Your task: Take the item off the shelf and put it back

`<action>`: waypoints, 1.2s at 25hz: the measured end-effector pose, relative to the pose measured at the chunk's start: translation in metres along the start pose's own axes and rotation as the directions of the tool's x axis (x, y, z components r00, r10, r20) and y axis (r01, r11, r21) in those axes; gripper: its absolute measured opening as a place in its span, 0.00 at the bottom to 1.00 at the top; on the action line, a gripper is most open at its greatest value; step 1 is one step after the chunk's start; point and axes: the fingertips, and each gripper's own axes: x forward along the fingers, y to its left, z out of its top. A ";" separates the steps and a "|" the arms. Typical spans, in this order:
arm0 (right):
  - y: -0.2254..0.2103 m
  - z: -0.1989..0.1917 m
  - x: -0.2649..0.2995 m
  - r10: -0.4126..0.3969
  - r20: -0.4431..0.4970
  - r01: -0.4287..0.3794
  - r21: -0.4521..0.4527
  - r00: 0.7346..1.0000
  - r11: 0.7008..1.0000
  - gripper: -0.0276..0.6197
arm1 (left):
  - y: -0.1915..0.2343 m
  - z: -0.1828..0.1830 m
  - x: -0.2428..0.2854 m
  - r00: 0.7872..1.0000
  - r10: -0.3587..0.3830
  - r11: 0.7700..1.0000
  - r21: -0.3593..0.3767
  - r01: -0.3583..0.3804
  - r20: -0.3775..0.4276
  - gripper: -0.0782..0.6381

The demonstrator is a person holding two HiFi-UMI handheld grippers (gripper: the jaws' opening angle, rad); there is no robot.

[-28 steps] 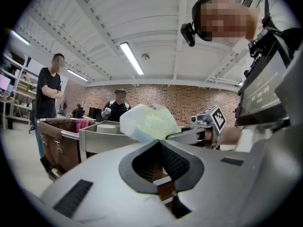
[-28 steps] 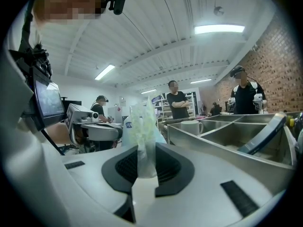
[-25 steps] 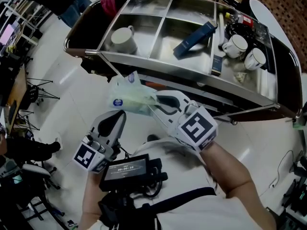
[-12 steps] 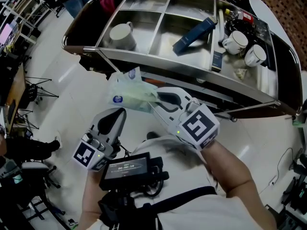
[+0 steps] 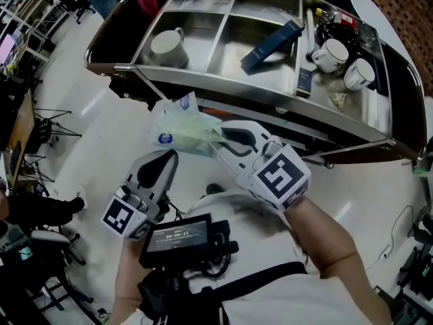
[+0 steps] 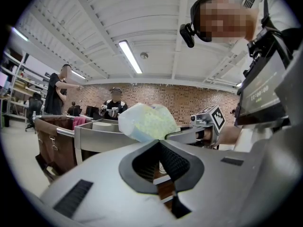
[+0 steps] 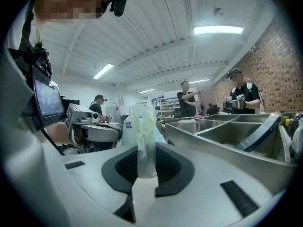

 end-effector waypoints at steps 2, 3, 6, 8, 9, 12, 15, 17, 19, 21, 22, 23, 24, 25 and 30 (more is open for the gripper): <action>-0.001 -0.001 -0.001 -0.001 -0.001 0.001 0.000 1.000 1.000 0.12 | -0.001 -0.001 0.000 1.000 -0.001 1.000 -0.001 0.001 -0.001 0.11; -0.001 -0.001 -0.001 -0.001 0.000 0.001 0.000 1.000 1.000 0.12 | -0.001 -0.001 0.001 1.000 -0.001 1.000 -0.001 0.001 -0.002 0.11; -0.003 -0.001 0.000 -0.005 0.017 0.005 -0.010 1.000 1.000 0.12 | 0.000 -0.001 0.001 1.000 0.000 1.000 -0.001 0.000 -0.002 0.11; -0.003 -0.001 0.000 -0.002 0.005 0.002 0.000 1.000 1.000 0.12 | 0.000 -0.001 0.002 1.000 -0.001 1.000 -0.002 0.001 -0.003 0.11; -0.002 -0.001 0.000 -0.001 0.000 0.001 0.004 1.000 1.000 0.12 | 0.000 -0.001 0.003 1.000 -0.001 1.000 -0.002 0.001 -0.004 0.11; -0.004 -0.001 -0.001 0.000 -0.004 0.000 0.006 1.000 1.000 0.12 | 0.001 -0.001 0.004 1.000 0.001 1.000 -0.004 -0.001 -0.006 0.11; -0.006 -0.002 0.000 -0.001 -0.002 0.001 0.001 1.000 1.000 0.12 | 0.002 -0.001 0.005 1.000 0.001 1.000 -0.004 -0.001 -0.006 0.11; -0.008 -0.003 0.001 -0.003 0.003 0.003 -0.007 1.000 1.000 0.12 | 0.002 -0.001 0.006 1.000 0.000 1.000 -0.003 0.000 -0.006 0.11; -0.010 -0.003 0.002 -0.007 0.007 0.007 -0.010 1.000 1.000 0.12 | 0.003 -0.001 0.007 1.000 -0.001 1.000 -0.003 0.001 -0.003 0.11; -0.011 -0.002 0.003 -0.007 0.020 0.007 -0.016 1.000 1.000 0.12 | 0.004 0.001 0.007 1.000 -0.005 1.000 -0.011 0.005 0.012 0.11; -0.012 -0.002 0.004 -0.008 0.024 0.009 -0.017 1.000 1.000 0.12 | 0.004 0.002 0.007 1.000 -0.010 1.000 -0.015 0.010 0.021 0.11; -0.012 -0.003 0.004 -0.010 0.020 0.010 -0.015 1.000 1.000 0.12 | 0.004 0.003 0.007 1.000 -0.014 1.000 -0.017 0.014 0.026 0.12; -0.013 -0.003 0.004 -0.012 0.016 0.012 -0.017 1.000 1.000 0.12 | 0.005 0.003 0.007 1.000 -0.015 1.000 -0.014 0.016 0.027 0.12; -0.014 -0.004 0.005 -0.014 0.017 0.015 -0.021 1.000 1.000 0.12 | 0.005 0.003 0.007 1.000 -0.016 1.000 -0.010 0.016 0.024 0.12; -0.015 -0.007 0.007 -0.019 0.008 0.020 -0.010 1.000 1.000 0.12 | 0.008 0.000 0.006 1.000 -0.008 1.000 -0.014 0.008 0.015 0.12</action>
